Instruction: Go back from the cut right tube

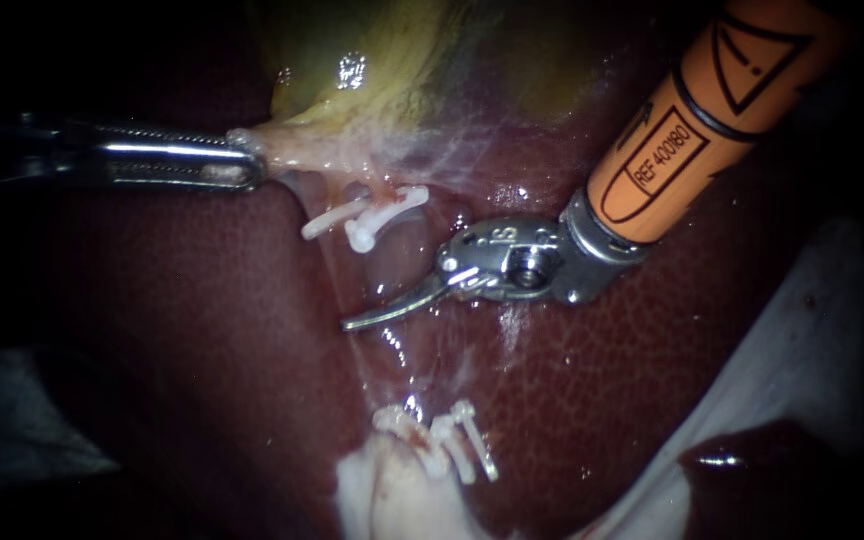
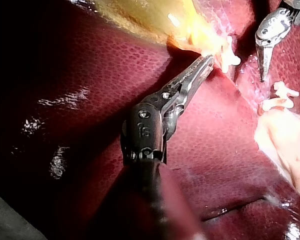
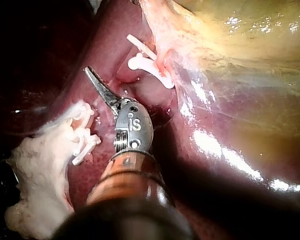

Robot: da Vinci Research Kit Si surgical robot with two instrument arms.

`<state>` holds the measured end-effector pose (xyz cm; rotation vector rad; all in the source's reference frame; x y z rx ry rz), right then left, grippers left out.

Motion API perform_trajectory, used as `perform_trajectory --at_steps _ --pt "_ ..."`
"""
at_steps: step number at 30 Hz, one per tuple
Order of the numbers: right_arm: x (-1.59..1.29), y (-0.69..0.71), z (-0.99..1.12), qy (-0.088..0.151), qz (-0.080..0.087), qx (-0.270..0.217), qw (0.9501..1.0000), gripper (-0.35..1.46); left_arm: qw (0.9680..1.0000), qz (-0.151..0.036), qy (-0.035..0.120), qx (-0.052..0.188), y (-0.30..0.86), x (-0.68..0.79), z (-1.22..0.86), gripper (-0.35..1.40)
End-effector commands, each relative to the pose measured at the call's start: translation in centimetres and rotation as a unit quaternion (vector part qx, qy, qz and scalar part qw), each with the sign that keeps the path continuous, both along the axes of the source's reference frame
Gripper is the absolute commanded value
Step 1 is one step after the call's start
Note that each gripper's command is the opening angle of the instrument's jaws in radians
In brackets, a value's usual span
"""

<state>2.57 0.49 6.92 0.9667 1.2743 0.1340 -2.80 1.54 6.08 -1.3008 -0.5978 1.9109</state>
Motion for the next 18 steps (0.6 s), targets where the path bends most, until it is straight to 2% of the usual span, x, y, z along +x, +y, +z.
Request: perform_trajectory --at_steps 1,2,4,5,6,7,8,9,10,15,18 --pt "0.00 0.00 0.00 0.000 0.000 0.000 1.0000 -0.35 1.0000 0.000 0.000 0.000 0.00 0.00 0.00 -0.35" --pt "0.00 0.00 0.00 0.002 -0.001 0.001 1.0000 -0.35 1.0000 0.000 0.000 0.000 0.00 0.00 0.00 -0.35" --pt "0.01 0.01 0.00 0.006 -0.013 0.007 0.9999 -0.32 1.0000 0.000 0.000 0.000 0.00 0.00 0.00 -0.35" --pt "0.02 0.01 0.00 0.007 -0.014 0.007 0.9999 0.19 1.0000 0.000 0.000 0.000 0.00 0.00 0.00 -0.35" --pt "0.02 0.02 -0.01 0.009 -0.016 0.008 0.9998 0.47 1.0000 0.000 0.000 0.000 0.00 0.00 0.00 -0.35" --pt "0.03 0.02 -0.01 0.008 -0.014 0.007 0.9998 0.88 1.0000 0.000 0.000 0.000 0.00 0.00 0.00 -0.35" --pt "0.05 0.02 -0.02 0.006 -0.009 0.005 0.9999 1.09 1.0000 0.000 0.000 0.000 0.00 0.00 0.00 -0.35" --pt "0.06 0.01 -0.03 0.002 -0.002 0.002 1.0000 1.21 1.0000 0.000 0.000 0.000 0.00 0.00 0.00 -0.35" --pt "0.06 0.00 -0.04 -0.001 0.004 0.001 1.0000 1.28 1.0000 0.000 0.000 0.000 0.00 0.00 0.00 -0.35" --pt "0.06 -0.03 -0.07 -0.004 0.005 0.005 1.0000 1.31 1.0000 0.000 0.000 0.000 0.00 0.01 0.00 -0.35" --pt "0.03 -0.04 -0.08 -0.008 0.012 0.003 0.9999 1.36 1.0000 0.000 0.000 0.000 0.00 0.01 0.00 -0.35"
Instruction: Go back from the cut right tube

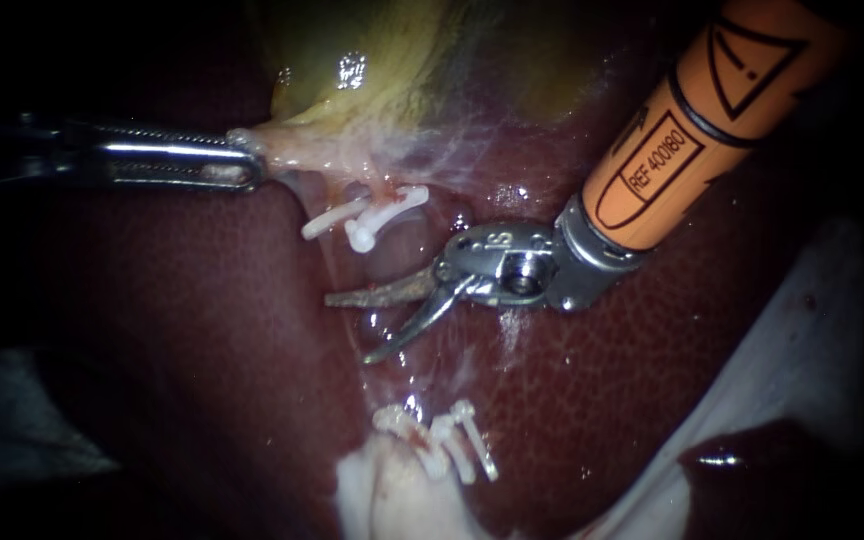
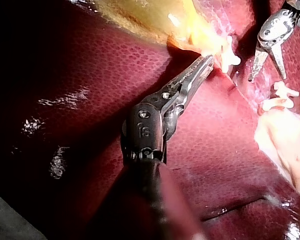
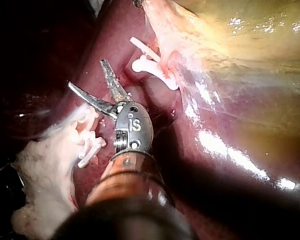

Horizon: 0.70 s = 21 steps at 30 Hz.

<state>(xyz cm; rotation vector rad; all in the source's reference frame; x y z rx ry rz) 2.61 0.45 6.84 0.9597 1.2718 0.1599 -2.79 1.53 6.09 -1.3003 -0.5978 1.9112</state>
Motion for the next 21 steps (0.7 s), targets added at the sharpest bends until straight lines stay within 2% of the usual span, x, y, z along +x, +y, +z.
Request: perform_trajectory --at_steps 1,3,4,5,6,7,8,10,11,13,14,18,21 --pt "-0.06 -0.01 0.00 -0.006 0.012 -0.004 0.9999 1.38 1.0000 0.000 0.000 0.000 0.00 0.00 0.00 -0.35" --pt "-0.19 -0.04 -0.03 -0.028 0.052 -0.015 0.9981 1.38 1.0000 0.000 0.000 0.000 0.00 0.01 0.00 -0.35" --pt "-0.28 -0.07 -0.06 -0.045 0.083 -0.023 0.9952 1.38 1.0000 0.000 0.000 0.000 0.00 0.01 0.00 -0.35" --pt "-0.34 -0.09 -0.07 -0.055 0.101 -0.027 0.9930 1.38 1.0000 0.000 0.000 0.000 0.00 0.01 0.00 -0.35" --pt "-0.44 -0.11 -0.10 -0.075 0.132 -0.032 0.9879 1.34 1.0000 0.000 0.000 0.000 0.00 0.01 0.00 -0.35" --pt "-0.52 -0.13 -0.12 -0.089 0.153 -0.033 0.9836 1.33 1.0000 0.000 0.000 0.000 0.00 0.01 0.00 -0.35" --pt "-0.62 -0.14 -0.13 -0.097 0.175 -0.058 0.9780 1.33 1.0000 0.001 -0.001 0.000 0.00 0.01 0.00 -0.35" --pt "-0.77 -0.16 -0.15 -0.115 0.198 -0.100 0.9683 1.36 1.0000 0.001 -0.001 0.000 0.00 0.01 0.01 -0.35" --pt "-0.87 -0.16 -0.17 -0.130 0.202 -0.119 0.9633 1.40 1.0000 0.001 -0.001 0.000 0.00 0.01 0.01 -0.35" --pt "-1.01 -0.17 -0.22 -0.156 0.198 -0.151 0.9557 1.41 1.0000 0.001 -0.001 0.000 0.00 0.01 0.01 -0.35" --pt "-1.09 -0.16 -0.25 -0.177 0.191 -0.173 0.9498 1.43 1.0000 0.001 -0.001 0.000 0.00 0.01 0.01 -0.35" --pt "-1.30 -0.11 -0.42 -0.239 0.158 -0.236 0.9284 1.43 1.0000 0.000 0.000 0.000 0.00 0.01 0.02 -0.35" --pt "-1.39 -0.04 -0.58 -0.273 0.131 -0.256 0.9181 1.43 1.0000 0.000 0.000 -0.001 -0.01 0.00 0.03 -0.35"
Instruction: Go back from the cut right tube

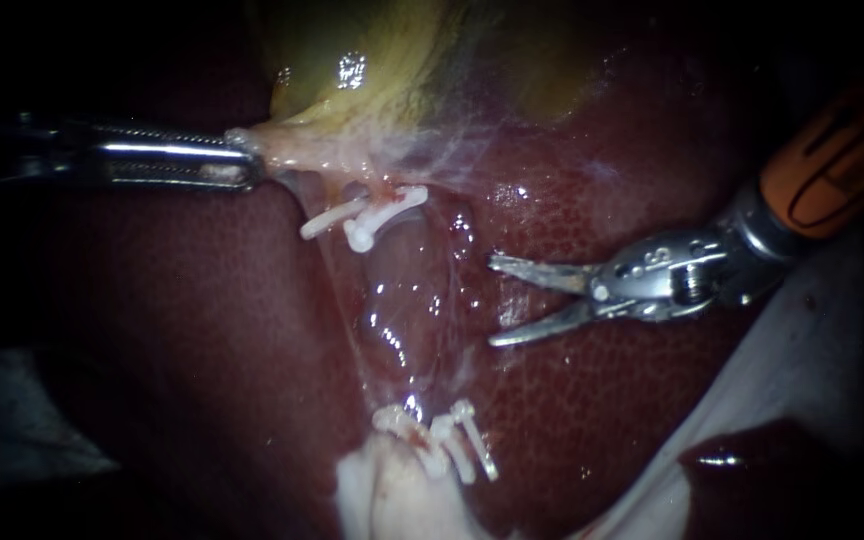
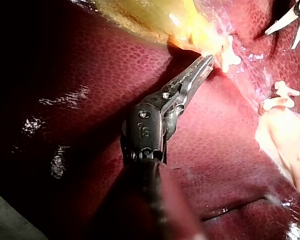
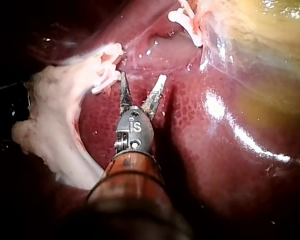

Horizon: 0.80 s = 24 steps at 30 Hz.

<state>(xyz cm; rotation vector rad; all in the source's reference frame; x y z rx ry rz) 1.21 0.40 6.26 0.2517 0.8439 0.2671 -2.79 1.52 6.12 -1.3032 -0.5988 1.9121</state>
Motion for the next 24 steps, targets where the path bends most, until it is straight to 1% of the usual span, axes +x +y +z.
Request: perform_trajectory --at_steps 1,3,5,7,8,9,11,13,15,18,20,24 --pt "0.00 0.03 -0.05 -0.011 -0.006 0.003 0.9999 1.43 1.0000 -0.001 0.001 -0.001 -0.01 -0.01 0.01 -0.35" --pt "-0.04 0.06 -0.16 -0.038 -0.012 0.006 0.9992 1.43 1.0000 -0.002 0.002 -0.002 -0.02 -0.04 0.04 -0.35" --pt "-0.05 0.08 -0.23 -0.060 -0.017 0.002 0.9980 1.43 1.0000 -0.002 0.003 -0.003 -0.04 -0.07 0.08 -0.35" --pt "-0.07 0.10 -0.27 -0.078 -0.020 0.000 0.9968 1.43 1.0000 -0.002 0.003 -0.004 -0.05 -0.12 0.14 -0.35" --pt "-0.08 0.10 -0.29 -0.081 -0.020 -0.001 0.9965 1.43 1.0000 -0.002 0.003 -0.004 -0.05 -0.15 0.18 -0.35" --pt "-0.09 0.10 -0.29 -0.082 -0.020 0.002 0.9964 1.43 1.0000 -0.001 0.002 -0.005 -0.05 -0.18 0.24 -0.35" --pt "-0.11 0.11 -0.28 -0.084 -0.024 0.005 0.9961 1.43 1.0000 -0.001 0.000 -0.006 -0.05 -0.24 0.33 -0.35" --pt "-0.11 0.10 -0.27 -0.085 -0.029 0.004 0.9960 1.45 0.9999 0.005 0.003 -0.010 -0.06 -0.32 0.45 -0.35" --pt "-0.11 0.10 -0.27 -0.083 -0.032 0.007 0.9960 1.45 0.9999 0.008 0.005 -0.008 -0.09 -0.40 0.57 -0.35" --pt "-0.11 0.10 -0.27 -0.073 -0.042 0.019 0.9963 1.45 0.9999 0.010 0.006 -0.003 -0.13 -0.49 0.69 -0.35" --pt "-0.11 0.10 -0.27 -0.071 -0.043 0.021 0.9963 1.45 0.9999 0.012 0.008 0.000 -0.16 -0.52 0.74 -0.35" --pt "-0.11 0.10 -0.27 -0.071 -0.046 0.019 0.9963 1.45 0.9999 0.013 0.007 0.000 -0.16 -0.54 0.71 -0.35"
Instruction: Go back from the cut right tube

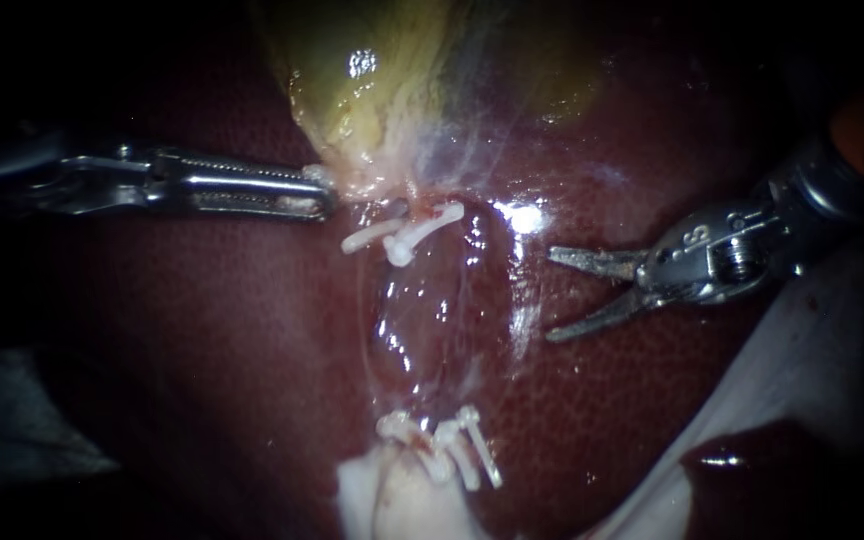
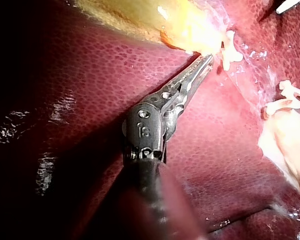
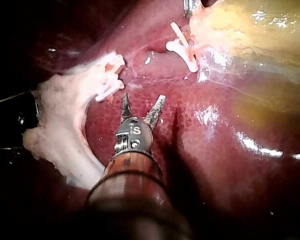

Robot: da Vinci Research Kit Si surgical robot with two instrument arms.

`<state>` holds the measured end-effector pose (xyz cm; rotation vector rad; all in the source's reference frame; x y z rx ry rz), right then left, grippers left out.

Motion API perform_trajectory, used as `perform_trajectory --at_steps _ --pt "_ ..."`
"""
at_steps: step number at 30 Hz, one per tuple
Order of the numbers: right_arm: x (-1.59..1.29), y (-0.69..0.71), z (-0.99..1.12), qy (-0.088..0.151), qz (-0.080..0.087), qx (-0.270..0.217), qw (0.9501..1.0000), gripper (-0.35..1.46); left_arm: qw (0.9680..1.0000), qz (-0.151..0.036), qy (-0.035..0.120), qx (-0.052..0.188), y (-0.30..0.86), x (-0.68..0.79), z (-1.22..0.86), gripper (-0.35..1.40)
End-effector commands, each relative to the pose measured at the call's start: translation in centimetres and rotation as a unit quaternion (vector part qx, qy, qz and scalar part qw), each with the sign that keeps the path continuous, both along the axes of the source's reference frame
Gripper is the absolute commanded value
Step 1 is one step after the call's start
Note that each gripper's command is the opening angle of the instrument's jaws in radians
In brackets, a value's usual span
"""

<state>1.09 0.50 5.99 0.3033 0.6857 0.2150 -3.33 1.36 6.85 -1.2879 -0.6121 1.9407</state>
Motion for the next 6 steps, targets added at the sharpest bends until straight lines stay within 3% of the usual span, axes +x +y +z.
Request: perform_trajectory --at_steps 1,6 --pt "0.00 0.00 0.00 0.000 -0.001 0.000 1.0000 1.45 1.0000 0.000 0.000 0.001 0.01 0.01 -0.03 -0.35" --pt "0.03 0.00 0.01 0.002 -0.002 0.002 1.0000 1.45 1.0000 0.001 -0.001 0.002 0.02 0.05 -0.06 -0.35"
